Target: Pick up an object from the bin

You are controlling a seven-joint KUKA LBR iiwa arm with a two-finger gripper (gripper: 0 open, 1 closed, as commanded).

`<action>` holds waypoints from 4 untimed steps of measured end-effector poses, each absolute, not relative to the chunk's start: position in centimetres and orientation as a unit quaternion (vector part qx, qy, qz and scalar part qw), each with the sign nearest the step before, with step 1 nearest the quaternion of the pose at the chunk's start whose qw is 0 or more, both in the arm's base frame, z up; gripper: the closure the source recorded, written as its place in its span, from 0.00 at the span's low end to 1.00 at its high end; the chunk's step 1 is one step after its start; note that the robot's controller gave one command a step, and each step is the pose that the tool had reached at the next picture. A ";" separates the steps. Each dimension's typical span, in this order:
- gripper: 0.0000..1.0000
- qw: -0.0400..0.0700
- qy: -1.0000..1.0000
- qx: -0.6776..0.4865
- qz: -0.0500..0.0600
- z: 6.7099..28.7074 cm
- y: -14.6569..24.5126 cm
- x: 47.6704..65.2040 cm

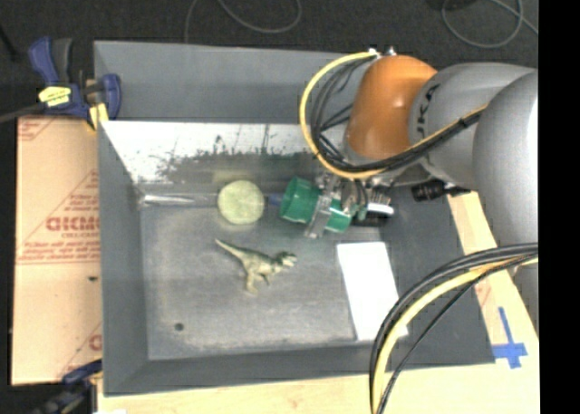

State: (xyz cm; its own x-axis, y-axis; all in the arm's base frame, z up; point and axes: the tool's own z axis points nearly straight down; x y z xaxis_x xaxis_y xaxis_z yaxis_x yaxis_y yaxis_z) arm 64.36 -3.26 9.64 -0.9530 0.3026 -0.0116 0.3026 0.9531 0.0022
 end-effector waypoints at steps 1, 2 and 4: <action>1.00 0.005 0.988 0.153 0.000 11.1 -3.3 64.4; 1.00 0.003 0.988 0.153 0.000 12.3 -3.3 64.3; 1.00 0.000 0.988 0.152 0.000 14.8 -3.3 64.2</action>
Offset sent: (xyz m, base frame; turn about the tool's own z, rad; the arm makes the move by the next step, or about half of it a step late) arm 0.0002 -0.0002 0.0125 0.0000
